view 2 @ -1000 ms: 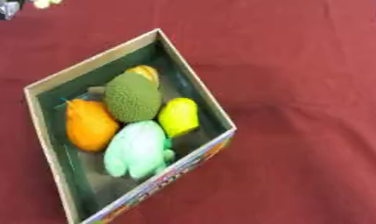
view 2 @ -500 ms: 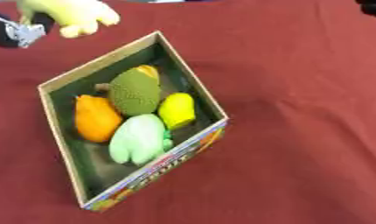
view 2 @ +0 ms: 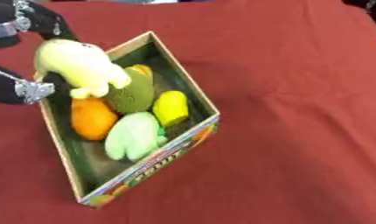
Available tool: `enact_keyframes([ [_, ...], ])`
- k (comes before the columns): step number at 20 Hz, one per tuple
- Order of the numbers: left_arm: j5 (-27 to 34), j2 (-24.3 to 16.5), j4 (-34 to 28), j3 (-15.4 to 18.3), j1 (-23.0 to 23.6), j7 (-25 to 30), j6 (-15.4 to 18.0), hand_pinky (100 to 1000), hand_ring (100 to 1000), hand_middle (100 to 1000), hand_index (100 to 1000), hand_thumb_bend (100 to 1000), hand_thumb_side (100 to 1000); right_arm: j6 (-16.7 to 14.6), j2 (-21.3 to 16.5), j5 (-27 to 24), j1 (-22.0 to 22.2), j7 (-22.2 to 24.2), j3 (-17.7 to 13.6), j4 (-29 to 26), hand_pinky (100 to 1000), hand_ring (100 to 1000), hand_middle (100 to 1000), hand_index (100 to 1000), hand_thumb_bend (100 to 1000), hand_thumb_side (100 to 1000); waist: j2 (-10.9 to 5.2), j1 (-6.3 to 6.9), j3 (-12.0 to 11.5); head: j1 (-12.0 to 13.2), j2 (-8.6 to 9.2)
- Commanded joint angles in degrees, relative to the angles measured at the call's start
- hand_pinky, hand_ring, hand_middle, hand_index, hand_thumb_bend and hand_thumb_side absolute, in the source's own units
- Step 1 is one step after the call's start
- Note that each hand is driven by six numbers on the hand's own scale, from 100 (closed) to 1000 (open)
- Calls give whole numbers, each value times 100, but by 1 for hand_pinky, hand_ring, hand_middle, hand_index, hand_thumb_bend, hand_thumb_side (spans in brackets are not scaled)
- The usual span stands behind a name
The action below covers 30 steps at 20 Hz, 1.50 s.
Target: Pick up objects on the table and place them in the box.
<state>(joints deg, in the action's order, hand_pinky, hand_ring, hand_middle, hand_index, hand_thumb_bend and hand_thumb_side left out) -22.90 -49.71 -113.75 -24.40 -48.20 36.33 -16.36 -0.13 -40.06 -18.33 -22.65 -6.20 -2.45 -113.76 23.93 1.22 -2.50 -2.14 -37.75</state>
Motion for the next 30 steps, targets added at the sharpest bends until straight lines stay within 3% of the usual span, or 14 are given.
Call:
enact_keyframes([
  [1,-105,-49,-84,-54,18,29,17,796,750,729,813,225,225,-8,-74,-50,-58,6,-49,-84,860,787,704,791,100,761,-110,-26,4,-52,16],
  [4,-300,-77,-84,-127,103,264,181,874,874,885,947,416,477,-7,-53,-56,-61,14,-41,-84,860,787,704,791,100,764,-88,-47,3,-54,19],
  [7,-518,-74,-84,-42,167,338,262,876,886,895,962,491,549,-2,-40,-61,-52,20,-37,-84,860,787,704,791,100,765,-81,-61,-12,-57,11],
  [12,-578,-22,-84,132,243,166,331,855,870,865,938,452,614,-5,-26,-79,-27,13,-45,-84,860,787,704,791,100,764,-104,-75,-27,-65,-17],
  [14,-504,5,-84,266,278,-62,308,828,830,809,888,335,529,-6,-22,-89,-20,5,-50,-84,860,787,704,791,100,761,-126,-79,-38,-66,-34],
  [18,-70,106,-84,756,429,-1045,254,789,773,741,827,154,500,-21,-6,-125,-61,21,-44,-84,858,786,703,789,100,756,-179,-91,-69,-59,-49],
  [20,189,110,-84,924,528,-1495,325,789,773,741,827,154,500,-16,0,-130,-87,27,-38,-84,858,786,703,789,100,756,-190,-90,-69,-47,-51],
  [21,306,181,-84,1103,575,-1752,385,773,757,722,822,100,500,-16,7,-119,-101,15,-46,-84,848,781,697,783,100,753,-204,-102,-89,-35,-60],
  [25,1201,433,-84,2005,1108,-3609,920,756,747,707,821,100,556,-89,42,63,-135,-114,-65,-84,849,787,703,787,100,714,-240,-141,-176,-19,-71],
  [30,2245,800,-84,2583,1851,-5236,1460,744,746,703,822,100,678,-230,130,265,-121,-216,-62,-84,859,802,719,799,100,734,-234,-194,-243,-48,-30],
])
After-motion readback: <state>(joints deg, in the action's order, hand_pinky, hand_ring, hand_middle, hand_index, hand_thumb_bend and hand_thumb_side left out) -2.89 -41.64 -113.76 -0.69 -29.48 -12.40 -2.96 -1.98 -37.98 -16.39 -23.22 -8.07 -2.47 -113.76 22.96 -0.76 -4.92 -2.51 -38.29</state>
